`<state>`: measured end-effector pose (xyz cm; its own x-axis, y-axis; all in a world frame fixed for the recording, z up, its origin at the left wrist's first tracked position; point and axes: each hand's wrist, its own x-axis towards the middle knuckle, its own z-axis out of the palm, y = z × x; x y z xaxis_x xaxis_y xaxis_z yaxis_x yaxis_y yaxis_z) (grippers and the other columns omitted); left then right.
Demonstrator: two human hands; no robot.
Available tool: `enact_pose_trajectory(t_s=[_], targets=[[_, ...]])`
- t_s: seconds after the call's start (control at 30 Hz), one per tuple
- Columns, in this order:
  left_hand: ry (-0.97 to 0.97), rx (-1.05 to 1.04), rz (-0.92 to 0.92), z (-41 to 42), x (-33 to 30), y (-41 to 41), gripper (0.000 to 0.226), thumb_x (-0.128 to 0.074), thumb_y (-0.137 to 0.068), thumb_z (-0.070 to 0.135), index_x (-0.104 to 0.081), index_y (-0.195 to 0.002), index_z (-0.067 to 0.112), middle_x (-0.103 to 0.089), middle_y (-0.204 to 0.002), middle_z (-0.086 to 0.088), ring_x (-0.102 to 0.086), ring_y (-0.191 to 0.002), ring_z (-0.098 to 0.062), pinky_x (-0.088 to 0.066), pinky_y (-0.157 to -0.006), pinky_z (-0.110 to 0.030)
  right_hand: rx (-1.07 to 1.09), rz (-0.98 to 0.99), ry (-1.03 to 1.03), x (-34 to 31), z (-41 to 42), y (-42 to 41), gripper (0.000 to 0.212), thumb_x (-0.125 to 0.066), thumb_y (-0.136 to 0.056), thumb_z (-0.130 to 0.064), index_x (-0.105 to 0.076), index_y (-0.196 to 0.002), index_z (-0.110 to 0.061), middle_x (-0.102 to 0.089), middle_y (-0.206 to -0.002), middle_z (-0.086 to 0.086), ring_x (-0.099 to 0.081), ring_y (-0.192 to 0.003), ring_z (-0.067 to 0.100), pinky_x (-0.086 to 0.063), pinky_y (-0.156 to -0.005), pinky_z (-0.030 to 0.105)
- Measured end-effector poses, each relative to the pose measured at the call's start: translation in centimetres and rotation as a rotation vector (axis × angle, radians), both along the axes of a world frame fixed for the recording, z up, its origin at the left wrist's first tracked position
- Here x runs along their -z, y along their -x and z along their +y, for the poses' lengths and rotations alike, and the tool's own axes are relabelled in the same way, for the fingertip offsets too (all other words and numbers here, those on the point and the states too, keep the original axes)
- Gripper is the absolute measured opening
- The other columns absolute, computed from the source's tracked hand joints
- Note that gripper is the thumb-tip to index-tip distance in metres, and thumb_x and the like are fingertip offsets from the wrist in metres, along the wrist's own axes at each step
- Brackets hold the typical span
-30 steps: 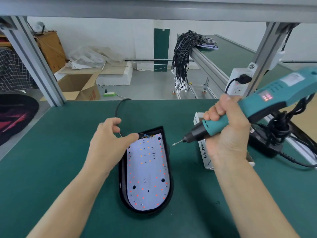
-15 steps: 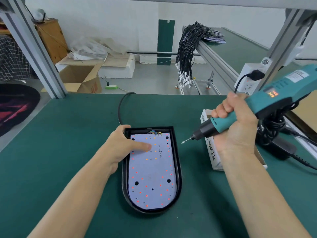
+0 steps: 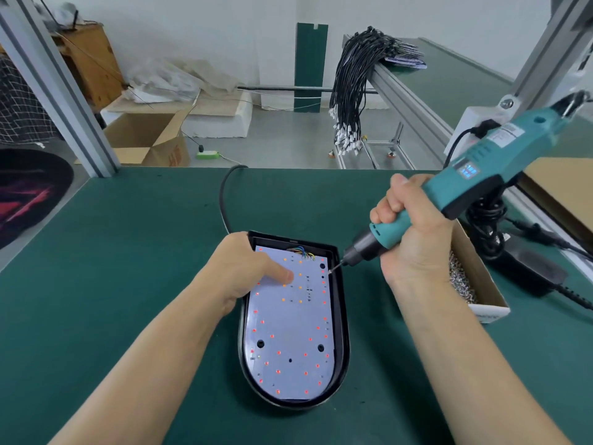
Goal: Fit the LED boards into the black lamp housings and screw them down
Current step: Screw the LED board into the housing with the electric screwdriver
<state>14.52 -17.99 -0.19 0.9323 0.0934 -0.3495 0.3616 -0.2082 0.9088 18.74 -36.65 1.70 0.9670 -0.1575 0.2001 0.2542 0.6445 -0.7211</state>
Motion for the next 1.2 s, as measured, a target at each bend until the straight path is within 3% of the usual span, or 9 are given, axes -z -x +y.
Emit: enact_pose_trajectory(t_s=[0.23,0.37,0.63,0.7,0.73,0.8,0.97,1.1,1.2], targets=[[-0.025,-0.020,0.023,0.0,0.0,0.1,0.025,-0.078,-0.063,-0.010,-0.073,-0.078,0.009,-0.076,-0.078,-0.008,-0.072,-0.062,-0.018,-0.054,-0.060,-0.023,-0.003,0.004,0.018,0.4,0.5,-0.1,0.034,-0.061,-0.077,-0.004,-0.040,-0.056,-0.021,-0.036,-0.053,-0.003,-0.036,-0.042,0.011,-0.035,-0.047,0.022],[-0.025,-0.026,0.022,0.0,0.0,0.3,0.023,-0.078,-0.063,-0.009,-0.073,-0.074,0.010,-0.075,-0.079,-0.009,-0.070,-0.058,-0.016,-0.052,-0.052,-0.020,0.004,0.003,0.038,0.7,0.6,-0.2,0.037,-0.060,-0.078,-0.003,-0.040,-0.053,-0.022,-0.036,-0.054,-0.002,-0.037,-0.042,0.012,-0.035,-0.048,0.022],[-0.054,-0.024,0.025,-0.1,0.0,0.1,0.023,-0.078,-0.063,-0.008,-0.073,-0.081,0.006,-0.075,-0.085,-0.013,-0.071,-0.064,-0.019,-0.055,-0.059,-0.023,-0.073,-0.068,0.141,0.9,0.4,0.0,0.031,-0.066,-0.076,-0.005,-0.044,-0.060,-0.021,-0.040,-0.053,-0.003,-0.040,-0.043,0.013,-0.038,-0.051,0.023],[-0.065,-0.032,0.027,-0.1,0.0,0.1,0.022,-0.078,-0.063,-0.008,-0.072,-0.081,0.004,-0.074,-0.086,-0.015,-0.069,-0.066,-0.023,-0.055,-0.067,-0.030,-0.236,-0.136,0.192,0.6,0.0,0.1,0.035,-0.082,-0.068,-0.022,-0.047,-0.071,-0.019,-0.045,-0.059,-0.004,-0.044,-0.049,0.014,-0.043,-0.056,0.025],[-0.067,-0.035,0.027,-0.2,0.0,0.1,0.021,-0.078,-0.062,-0.007,-0.072,-0.080,0.004,-0.074,-0.086,-0.016,-0.068,-0.066,-0.023,-0.055,-0.069,-0.032,-0.332,-0.155,0.214,0.5,-0.4,0.2,0.048,-0.087,-0.061,-0.037,-0.047,-0.077,-0.017,-0.047,-0.064,-0.003,-0.046,-0.054,0.014,-0.045,-0.061,0.026],[-0.070,-0.036,0.027,-0.2,-0.1,0.2,0.021,-0.078,-0.062,-0.007,-0.072,-0.079,0.003,-0.073,-0.087,-0.016,-0.067,-0.066,-0.024,-0.055,-0.070,-0.032,-0.453,-0.160,0.248,0.1,-1.1,0.2,0.065,-0.085,-0.055,-0.056,-0.045,-0.086,-0.015,-0.049,-0.071,-0.001,-0.049,-0.062,0.015,-0.045,-0.070,0.027],[-0.083,-0.037,0.041,-0.3,-0.2,0.2,0.027,-0.079,-0.063,-0.005,-0.069,-0.087,-0.005,-0.069,-0.097,-0.025,-0.064,-0.069,-0.025,-0.052,-0.074,-0.035,-0.505,-0.181,0.309,0.0,-2.5,0.0,0.020,-0.063,-0.068,-0.015,-0.048,-0.081,-0.015,-0.049,-0.070,0.001,-0.050,-0.064,0.018,-0.043,-0.075,0.031],[-0.085,-0.049,0.063,-0.6,-0.7,0.3,0.035,-0.079,-0.061,-0.005,-0.067,-0.093,-0.008,-0.068,-0.100,-0.028,-0.066,-0.077,-0.034,-0.053,-0.086,-0.050,-0.777,-0.273,0.379,-0.7,-3.0,-0.6,0.023,-0.059,-0.059,-0.003,-0.055,-0.075,-0.020,-0.051,-0.069,0.000,-0.048,-0.069,0.019,-0.036,-0.084,0.040],[-0.084,-0.058,0.077,-0.6,-0.8,0.5,0.029,-0.079,-0.060,-0.006,-0.071,-0.088,-0.003,-0.072,-0.093,-0.022,-0.069,-0.081,-0.036,-0.052,-0.088,-0.052,-0.855,-0.306,0.384,-1.0,-2.7,-1.0,0.026,-0.064,-0.056,-0.004,-0.058,-0.074,-0.020,-0.051,-0.069,0.000,-0.047,-0.069,0.019,-0.031,-0.087,0.045]])
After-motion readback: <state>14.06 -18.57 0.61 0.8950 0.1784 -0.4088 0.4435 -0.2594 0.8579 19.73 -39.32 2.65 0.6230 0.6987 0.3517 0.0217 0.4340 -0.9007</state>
